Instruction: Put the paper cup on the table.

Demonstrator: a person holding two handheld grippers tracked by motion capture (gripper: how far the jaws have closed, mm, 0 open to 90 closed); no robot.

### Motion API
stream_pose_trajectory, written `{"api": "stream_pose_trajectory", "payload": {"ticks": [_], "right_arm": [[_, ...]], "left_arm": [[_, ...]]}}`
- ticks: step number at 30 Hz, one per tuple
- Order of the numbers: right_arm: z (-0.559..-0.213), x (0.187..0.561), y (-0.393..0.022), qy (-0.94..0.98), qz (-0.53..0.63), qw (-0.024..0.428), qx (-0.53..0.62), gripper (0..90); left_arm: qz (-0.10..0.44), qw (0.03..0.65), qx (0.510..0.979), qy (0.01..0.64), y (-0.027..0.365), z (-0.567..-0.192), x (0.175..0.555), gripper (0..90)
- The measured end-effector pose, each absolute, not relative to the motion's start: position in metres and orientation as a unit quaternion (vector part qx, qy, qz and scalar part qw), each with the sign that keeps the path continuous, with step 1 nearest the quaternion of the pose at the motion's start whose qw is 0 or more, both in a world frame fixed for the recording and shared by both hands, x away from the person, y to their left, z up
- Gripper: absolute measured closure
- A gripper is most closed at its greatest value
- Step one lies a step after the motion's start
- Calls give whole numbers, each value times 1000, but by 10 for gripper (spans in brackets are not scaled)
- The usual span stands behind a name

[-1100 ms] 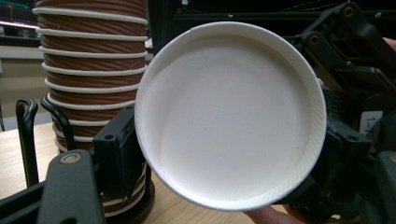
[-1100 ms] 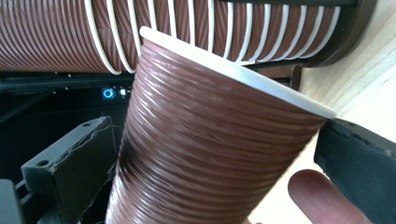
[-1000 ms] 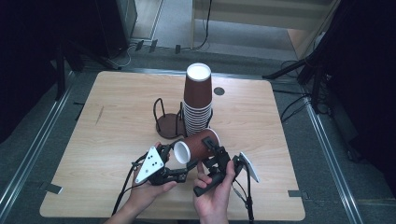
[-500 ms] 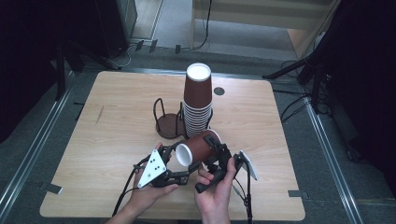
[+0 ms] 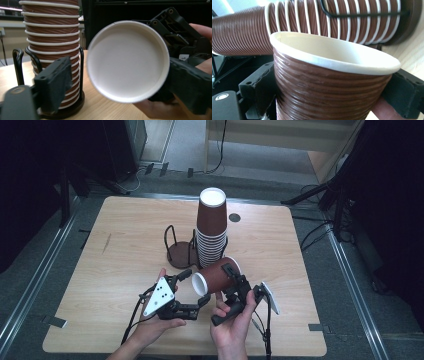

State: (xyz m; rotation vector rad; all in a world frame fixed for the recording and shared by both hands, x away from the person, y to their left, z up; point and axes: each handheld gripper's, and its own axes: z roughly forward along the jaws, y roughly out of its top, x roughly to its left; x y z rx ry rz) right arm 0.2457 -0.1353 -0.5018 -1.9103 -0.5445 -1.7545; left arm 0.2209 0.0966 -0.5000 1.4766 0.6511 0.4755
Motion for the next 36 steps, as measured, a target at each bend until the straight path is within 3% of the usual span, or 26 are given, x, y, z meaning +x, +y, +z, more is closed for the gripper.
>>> {"api": "stream_pose_trajectory", "payload": {"ticks": [4, 11, 36], "right_arm": [[-499, 245, -141, -212, -650, 211, -699, 87], [-492, 247, -147, -246, -661, 159, -691, 92], [-468, 262, -173, -341, -665, 11, -664, 93]], "left_arm": [[200, 664, 656, 299, 99, -500, 223, 21], [191, 656, 659, 315, 103, -499, 223, 0], [199, 642, 653, 349, 121, -498, 229, 0]]}}
